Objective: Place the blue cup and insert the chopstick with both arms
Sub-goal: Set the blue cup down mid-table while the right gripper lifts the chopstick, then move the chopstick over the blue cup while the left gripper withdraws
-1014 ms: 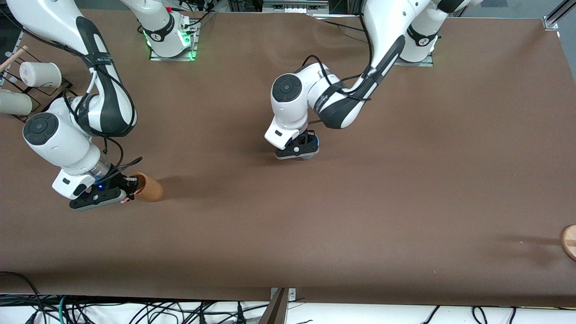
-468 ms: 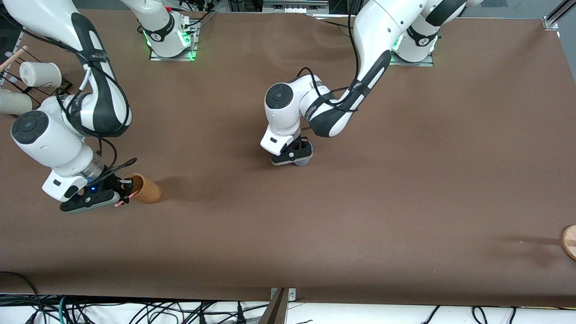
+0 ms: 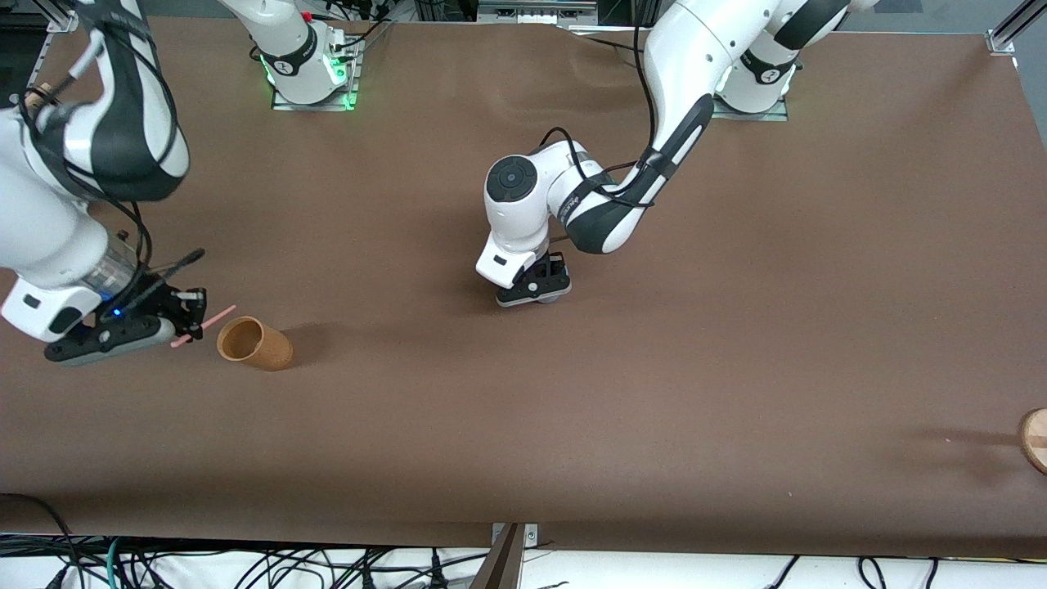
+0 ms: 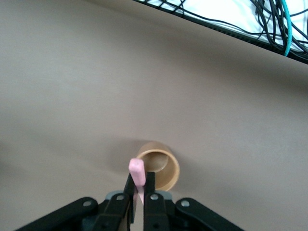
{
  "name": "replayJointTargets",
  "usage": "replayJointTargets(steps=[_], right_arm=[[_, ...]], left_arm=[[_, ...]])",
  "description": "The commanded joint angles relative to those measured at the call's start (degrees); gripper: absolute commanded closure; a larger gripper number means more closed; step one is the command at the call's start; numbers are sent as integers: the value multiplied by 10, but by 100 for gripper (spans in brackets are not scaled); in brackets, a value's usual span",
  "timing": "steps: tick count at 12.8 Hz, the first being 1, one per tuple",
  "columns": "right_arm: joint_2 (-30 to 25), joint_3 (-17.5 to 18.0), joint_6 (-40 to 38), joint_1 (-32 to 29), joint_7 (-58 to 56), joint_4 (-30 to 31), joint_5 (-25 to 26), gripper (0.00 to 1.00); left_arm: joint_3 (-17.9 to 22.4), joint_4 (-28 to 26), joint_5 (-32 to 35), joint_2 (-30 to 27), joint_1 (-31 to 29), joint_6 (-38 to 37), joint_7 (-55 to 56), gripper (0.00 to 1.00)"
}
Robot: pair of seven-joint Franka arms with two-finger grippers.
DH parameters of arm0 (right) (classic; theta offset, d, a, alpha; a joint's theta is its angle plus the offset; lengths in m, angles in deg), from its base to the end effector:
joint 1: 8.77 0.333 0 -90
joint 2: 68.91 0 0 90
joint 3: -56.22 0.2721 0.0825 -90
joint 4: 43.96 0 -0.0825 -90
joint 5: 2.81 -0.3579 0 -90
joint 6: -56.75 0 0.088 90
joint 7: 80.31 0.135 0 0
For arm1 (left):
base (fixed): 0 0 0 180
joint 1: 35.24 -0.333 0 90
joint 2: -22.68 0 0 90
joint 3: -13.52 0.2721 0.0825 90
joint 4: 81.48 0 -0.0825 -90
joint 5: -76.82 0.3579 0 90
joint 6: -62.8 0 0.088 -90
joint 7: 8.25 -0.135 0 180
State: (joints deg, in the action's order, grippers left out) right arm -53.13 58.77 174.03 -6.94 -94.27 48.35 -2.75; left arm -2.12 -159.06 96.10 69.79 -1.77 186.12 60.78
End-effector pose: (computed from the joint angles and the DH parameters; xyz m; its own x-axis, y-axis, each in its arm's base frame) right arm 0.6260 0.0457 0.4206 0.9373 0.3107 0.1579 0.3103 -0.9502 0.0278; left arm 0.4878 -0.4826 0.1991 0.9666 0.2434 0.0797 0.2460 -0.9690 -0.0244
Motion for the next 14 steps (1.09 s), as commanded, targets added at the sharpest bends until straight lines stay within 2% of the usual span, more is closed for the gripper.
replayJointTargets(steps=[1, 3, 4, 7, 12, 14], right_arm=[[-18, 17, -51, -2, -6, -26, -15, 100], [-24, 33, -71, 7, 7, -42, -16, 100], [-25, 33, -72, 20, 15, -46, -18, 100], [-24, 32, -72, 68, 39, -52, -80, 100], [8, 31, -47, 178, 231, -74, -68, 100], [37, 32, -27, 226, 315, -102, -30, 100]], left_arm=[[1, 18, 9, -11, -1, -8, 1, 0], [-5, 18, 2, -43, -9, -29, -24, 0], [-5, 18, -29, -61, -15, -61, -60, 0], [-1, 18, -86, -141, -60, -158, -212, 0], [1, 16, -114, -238, -226, -269, -500, 0], [1, 16, -126, -270, -288, -293, -595, 0]])
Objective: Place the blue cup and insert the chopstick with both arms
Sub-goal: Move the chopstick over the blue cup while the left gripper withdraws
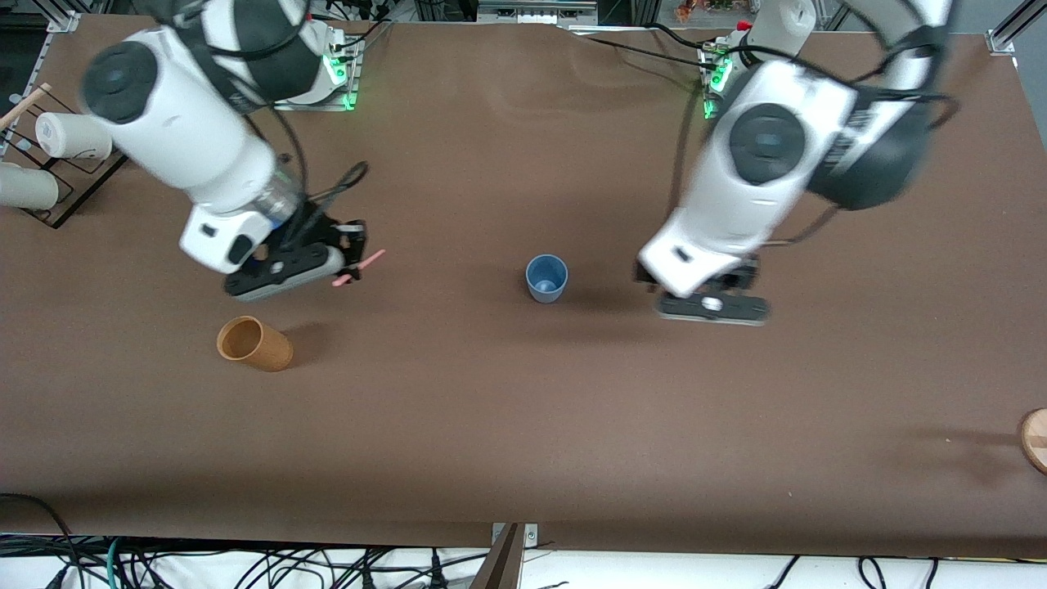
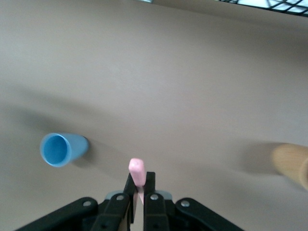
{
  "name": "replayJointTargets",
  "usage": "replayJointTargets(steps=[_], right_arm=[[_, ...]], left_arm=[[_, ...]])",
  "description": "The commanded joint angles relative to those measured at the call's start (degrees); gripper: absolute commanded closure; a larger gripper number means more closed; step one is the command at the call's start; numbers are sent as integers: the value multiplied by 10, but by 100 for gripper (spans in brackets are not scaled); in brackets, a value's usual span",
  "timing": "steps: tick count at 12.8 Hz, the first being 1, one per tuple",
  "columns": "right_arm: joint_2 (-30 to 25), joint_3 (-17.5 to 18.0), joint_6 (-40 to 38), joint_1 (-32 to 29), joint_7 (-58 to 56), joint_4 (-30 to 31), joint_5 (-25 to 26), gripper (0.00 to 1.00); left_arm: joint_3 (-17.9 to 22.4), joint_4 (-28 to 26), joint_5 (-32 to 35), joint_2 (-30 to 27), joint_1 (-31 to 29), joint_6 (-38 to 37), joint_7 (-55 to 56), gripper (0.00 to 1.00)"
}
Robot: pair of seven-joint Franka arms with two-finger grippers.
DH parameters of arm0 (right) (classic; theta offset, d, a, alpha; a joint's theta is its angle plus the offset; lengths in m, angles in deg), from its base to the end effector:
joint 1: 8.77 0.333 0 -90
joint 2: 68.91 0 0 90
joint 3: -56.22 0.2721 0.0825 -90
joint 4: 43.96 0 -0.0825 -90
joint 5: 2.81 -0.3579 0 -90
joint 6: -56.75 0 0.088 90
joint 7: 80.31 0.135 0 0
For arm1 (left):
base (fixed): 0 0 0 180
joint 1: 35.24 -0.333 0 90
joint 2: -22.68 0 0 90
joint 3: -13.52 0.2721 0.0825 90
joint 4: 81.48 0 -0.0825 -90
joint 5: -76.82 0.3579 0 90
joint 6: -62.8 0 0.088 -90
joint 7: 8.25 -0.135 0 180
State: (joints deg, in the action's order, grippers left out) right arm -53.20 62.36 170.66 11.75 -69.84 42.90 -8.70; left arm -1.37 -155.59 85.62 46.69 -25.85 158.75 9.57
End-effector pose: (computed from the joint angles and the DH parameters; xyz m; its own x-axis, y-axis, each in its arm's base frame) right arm 0.5646 0.2865 0.4618 0.9600 0.2241 0.1680 0.2512 -0.9543 -0.1622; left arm 0.5954 -0.2192 0.4476 0.9939 -0.1098 -0.0090 -0.1101 -0.9925 -0.0528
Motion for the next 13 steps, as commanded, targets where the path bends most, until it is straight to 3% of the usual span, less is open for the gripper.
replayJointTargets(steps=[1, 3, 5, 7, 13], right_arm=[[58, -4, 15, 65, 114, -69, 48, 100], [106, -7, 39, 115, 200, -116, 96, 100], [152, -9, 51, 152, 266, -166, 132, 100], [181, -22, 63, 186, 295, -198, 160, 100], [223, -23, 112, 216, 354, -224, 221, 100]], left_arm=[[-4, -21, -21, -56, -70, -32, -126, 0], [11, -25, -21, -90, -102, -55, -173, 0], [50, -28, -29, -114, -104, -73, -204, 0], [93, -31, -81, -121, -105, -83, -227, 0], [101, -102, -89, -146, -96, -52, -252, 0]])
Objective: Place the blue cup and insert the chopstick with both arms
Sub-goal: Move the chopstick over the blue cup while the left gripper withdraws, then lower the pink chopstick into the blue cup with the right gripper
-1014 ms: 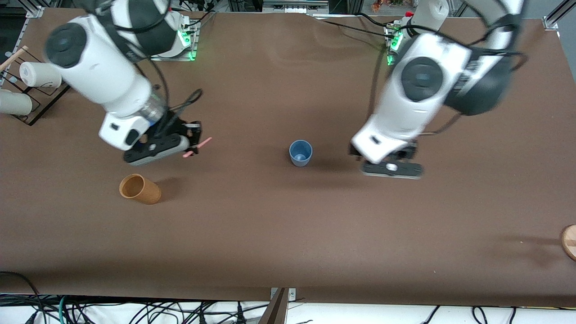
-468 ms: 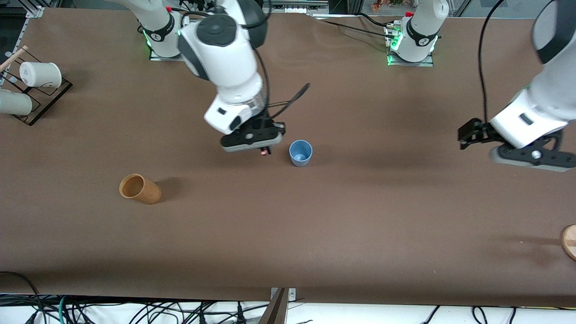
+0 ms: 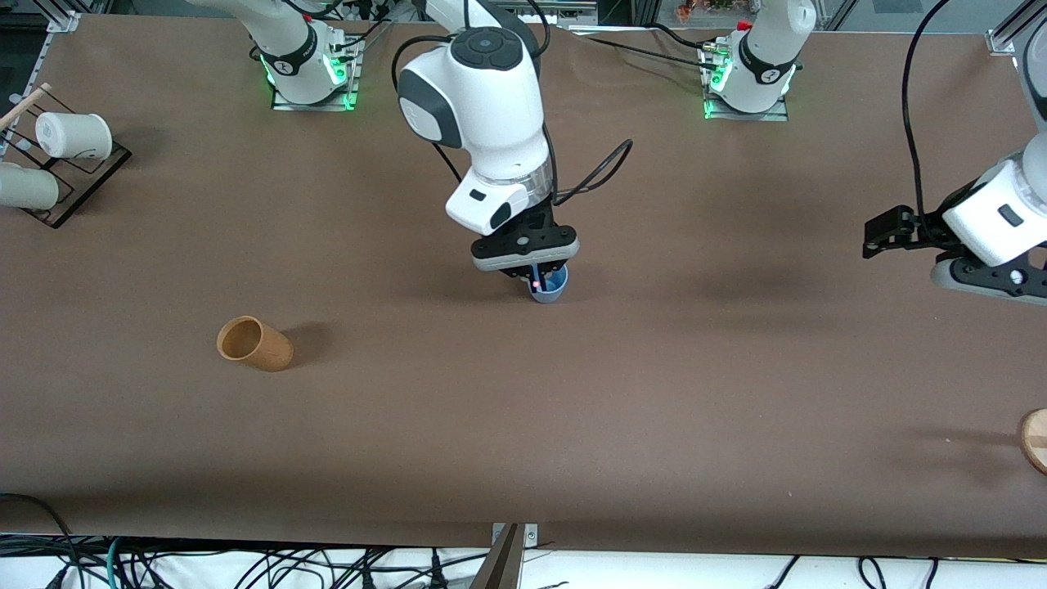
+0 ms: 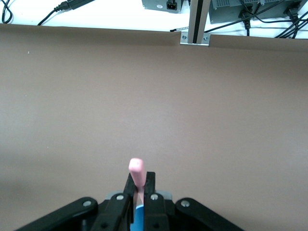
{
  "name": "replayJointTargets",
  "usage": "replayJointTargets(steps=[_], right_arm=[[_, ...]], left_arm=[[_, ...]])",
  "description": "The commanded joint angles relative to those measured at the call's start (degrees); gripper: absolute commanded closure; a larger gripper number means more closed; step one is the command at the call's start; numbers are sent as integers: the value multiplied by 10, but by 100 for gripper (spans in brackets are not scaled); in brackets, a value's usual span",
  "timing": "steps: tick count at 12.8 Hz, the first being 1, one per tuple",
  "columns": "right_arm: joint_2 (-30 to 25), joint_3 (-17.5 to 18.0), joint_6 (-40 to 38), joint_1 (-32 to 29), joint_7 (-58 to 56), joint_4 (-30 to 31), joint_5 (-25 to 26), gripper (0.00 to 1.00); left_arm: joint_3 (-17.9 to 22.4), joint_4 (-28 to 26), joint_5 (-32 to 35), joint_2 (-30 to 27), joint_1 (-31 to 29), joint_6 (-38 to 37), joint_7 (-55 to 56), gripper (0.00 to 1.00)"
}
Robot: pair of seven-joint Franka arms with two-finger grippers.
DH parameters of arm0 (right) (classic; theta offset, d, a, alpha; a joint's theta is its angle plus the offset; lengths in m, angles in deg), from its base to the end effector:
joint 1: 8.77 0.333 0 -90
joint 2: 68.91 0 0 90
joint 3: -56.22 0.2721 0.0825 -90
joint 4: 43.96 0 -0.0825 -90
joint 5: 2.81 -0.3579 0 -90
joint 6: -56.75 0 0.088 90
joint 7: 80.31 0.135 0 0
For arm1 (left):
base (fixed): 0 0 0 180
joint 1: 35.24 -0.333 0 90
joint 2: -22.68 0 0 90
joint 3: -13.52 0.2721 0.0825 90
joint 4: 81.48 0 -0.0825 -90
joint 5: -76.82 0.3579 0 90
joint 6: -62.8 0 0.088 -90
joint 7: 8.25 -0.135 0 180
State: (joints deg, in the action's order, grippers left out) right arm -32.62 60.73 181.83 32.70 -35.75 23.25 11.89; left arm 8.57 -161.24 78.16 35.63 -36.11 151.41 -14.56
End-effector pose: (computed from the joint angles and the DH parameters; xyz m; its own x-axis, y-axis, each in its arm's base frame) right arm 0.5261 0.5015 0.4092 0.9150 0.0771 0.3960 0.1294 -0.9858 -0.1071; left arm 0.5798 -0.0335 0.5046 0.9813 -0.1788 -0.0707 -0.1790 -0.9838 0.0038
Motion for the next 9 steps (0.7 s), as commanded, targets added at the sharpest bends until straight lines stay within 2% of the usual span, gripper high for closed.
replayJointTargets(steps=[1, 2, 4, 9], right_arm=[[17, -6, 0, 8, 15, -25, 15, 100], [17, -6, -1, 12, 16, -16, 16, 100], [6, -6, 0, 14, 29, 24, 15, 100], [5, -5, -1, 26, 58, 42, 16, 100]], left_arm=[[2, -62, -18, -46, 7, 34, -10, 0], [2, -80, -26, -55, 7, 43, -10, 0], [1, -73, -27, -47, 7, 38, -10, 0], [-5, -65, -28, -34, 7, 39, -7, 0]])
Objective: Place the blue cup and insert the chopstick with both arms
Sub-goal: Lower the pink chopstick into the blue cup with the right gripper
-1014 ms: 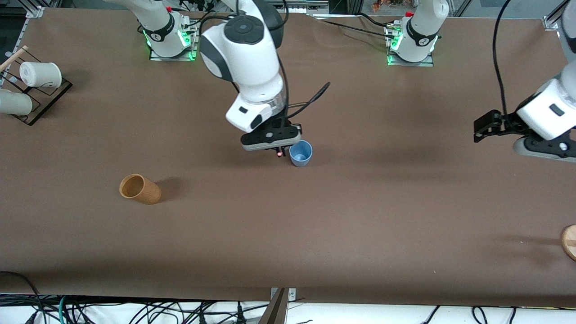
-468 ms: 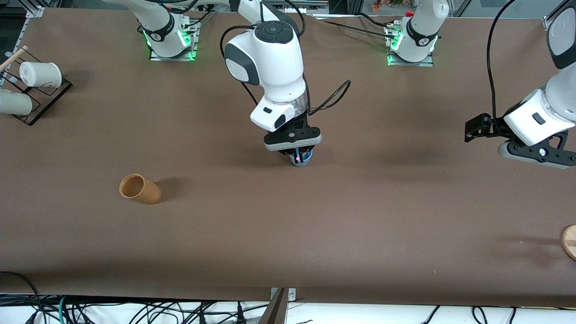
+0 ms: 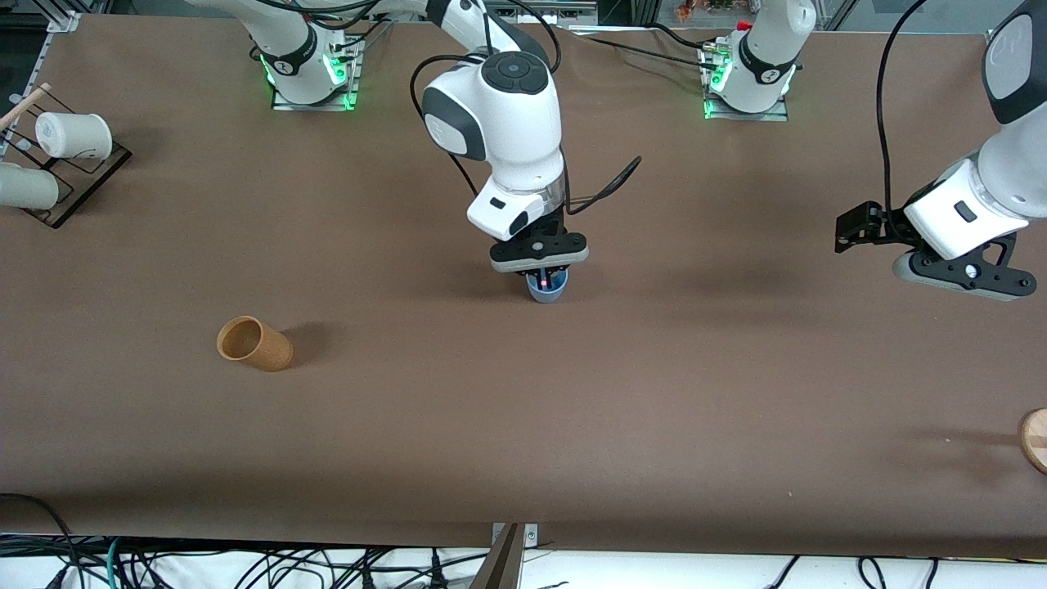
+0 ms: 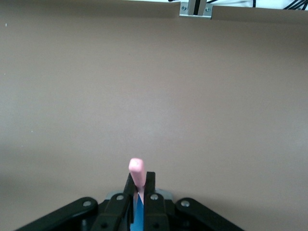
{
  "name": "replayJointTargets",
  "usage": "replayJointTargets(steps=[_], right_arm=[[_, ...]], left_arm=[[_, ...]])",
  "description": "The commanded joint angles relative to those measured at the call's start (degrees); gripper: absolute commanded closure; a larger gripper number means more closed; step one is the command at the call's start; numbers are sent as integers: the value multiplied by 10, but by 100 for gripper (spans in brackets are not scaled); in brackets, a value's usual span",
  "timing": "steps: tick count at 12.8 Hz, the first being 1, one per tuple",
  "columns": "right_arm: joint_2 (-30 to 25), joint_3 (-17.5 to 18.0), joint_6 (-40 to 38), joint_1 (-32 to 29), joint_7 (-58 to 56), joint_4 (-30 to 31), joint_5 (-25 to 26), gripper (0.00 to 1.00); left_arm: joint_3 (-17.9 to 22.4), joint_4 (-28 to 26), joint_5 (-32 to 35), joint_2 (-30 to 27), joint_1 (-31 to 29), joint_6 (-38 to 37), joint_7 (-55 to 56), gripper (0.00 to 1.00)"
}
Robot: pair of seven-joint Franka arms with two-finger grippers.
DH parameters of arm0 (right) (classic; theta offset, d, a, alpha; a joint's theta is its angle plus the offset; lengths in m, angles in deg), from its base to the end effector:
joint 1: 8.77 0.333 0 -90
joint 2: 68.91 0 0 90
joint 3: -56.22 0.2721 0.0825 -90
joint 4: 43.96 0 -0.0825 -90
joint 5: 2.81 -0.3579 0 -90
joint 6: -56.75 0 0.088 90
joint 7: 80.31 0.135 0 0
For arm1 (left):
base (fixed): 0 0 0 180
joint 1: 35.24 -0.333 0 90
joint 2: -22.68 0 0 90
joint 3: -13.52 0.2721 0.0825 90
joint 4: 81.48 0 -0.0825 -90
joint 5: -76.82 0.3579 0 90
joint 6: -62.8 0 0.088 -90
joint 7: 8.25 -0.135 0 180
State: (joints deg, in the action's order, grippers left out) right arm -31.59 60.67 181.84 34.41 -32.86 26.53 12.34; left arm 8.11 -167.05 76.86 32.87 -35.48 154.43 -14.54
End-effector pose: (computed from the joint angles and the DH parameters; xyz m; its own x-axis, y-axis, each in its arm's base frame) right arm 0.5071 0.5132 0.3679 0.9358 0.0802 0.3432 0.1118 -0.9910 -0.0734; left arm 0.5696 -0.0479 0.4918 0.9777 -0.1982 -0.0691 -0.1970 -0.9801 0.0237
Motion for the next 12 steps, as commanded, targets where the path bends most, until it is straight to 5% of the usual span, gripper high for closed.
replayJointTargets(steps=[1, 3, 4, 5, 12], right_arm=[[-5, -3, 0, 11, 37, 19, 20, 100], [-4, -2, 0, 11, 39, 28, 35, 95], [-4, -2, 2, 10, 39, 29, 34, 31], [-4, -2, 12, 9, 38, 29, 34, 0], [-67, 2, -55, -57, -8, 43, -4, 0]], left_arm=[[-1, -1, -16, -5, 2, 8, -7, 0], [0, -1, -17, -5, 4, 8, -7, 0], [0, 0, -17, -4, 2, 8, -8, 0], [0, 0, -17, -3, 0, 8, -9, 0], [0, 1, -18, -2, 3, 8, -8, 0]])
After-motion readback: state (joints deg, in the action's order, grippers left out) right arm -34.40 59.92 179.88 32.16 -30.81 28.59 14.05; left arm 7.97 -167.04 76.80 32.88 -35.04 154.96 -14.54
